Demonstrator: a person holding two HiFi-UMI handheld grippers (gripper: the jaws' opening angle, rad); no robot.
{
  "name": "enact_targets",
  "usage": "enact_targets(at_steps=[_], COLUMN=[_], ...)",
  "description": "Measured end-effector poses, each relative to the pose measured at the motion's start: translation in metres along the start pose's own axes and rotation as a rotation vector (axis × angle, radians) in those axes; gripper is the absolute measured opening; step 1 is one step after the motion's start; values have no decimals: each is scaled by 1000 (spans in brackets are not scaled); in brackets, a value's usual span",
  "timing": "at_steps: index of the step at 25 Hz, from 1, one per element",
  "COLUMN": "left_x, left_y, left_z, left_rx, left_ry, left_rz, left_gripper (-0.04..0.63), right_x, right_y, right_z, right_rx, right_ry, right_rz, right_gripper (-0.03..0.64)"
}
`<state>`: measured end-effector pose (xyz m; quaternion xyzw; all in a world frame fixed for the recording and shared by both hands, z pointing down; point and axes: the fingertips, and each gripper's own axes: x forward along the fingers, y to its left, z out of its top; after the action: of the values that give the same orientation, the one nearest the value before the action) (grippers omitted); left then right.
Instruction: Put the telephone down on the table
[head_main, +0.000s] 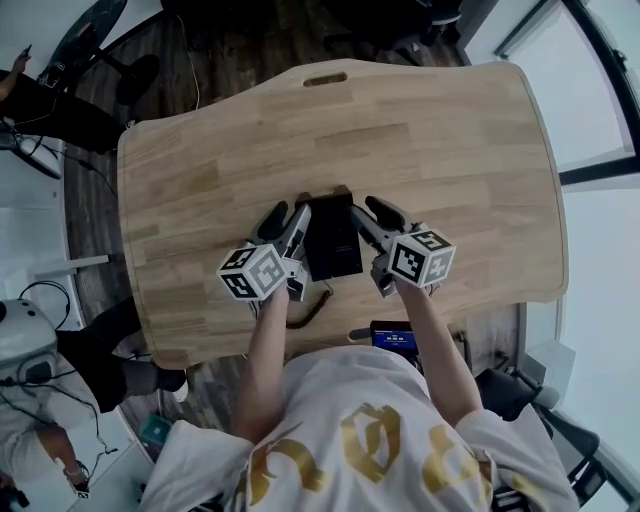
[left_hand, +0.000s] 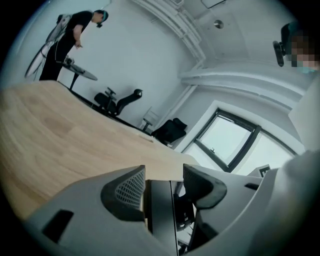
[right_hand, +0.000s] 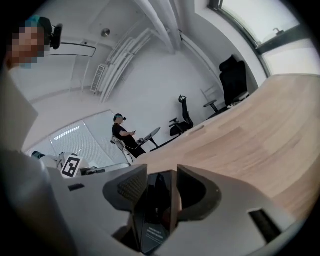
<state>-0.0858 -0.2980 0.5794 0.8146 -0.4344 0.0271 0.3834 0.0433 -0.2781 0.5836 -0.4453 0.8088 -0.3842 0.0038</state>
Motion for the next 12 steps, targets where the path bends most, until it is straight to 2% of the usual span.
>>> enact_targets(at_steps=[3,5,7,12], left_x=[-19,-30,-37,-47], left_y=[-16,-28,-40,-67], left_z=[21,28,27,6], left_rx=[84,148,207,317], left_ry=[-91,-124,-120,-54], left_rz=[-8,-7,-8,-25], left_gripper=[173,97,45,17], right_x=[-11,-20,-30,-52], right_y=[16,27,36,52], right_z=[8,8,8,11], right_rx=[-64,-116,-165,-197], right_ry=[-29,-34,-37,-85], right_rz=[1,0,-1,-14], right_gripper=[123,55,30,20])
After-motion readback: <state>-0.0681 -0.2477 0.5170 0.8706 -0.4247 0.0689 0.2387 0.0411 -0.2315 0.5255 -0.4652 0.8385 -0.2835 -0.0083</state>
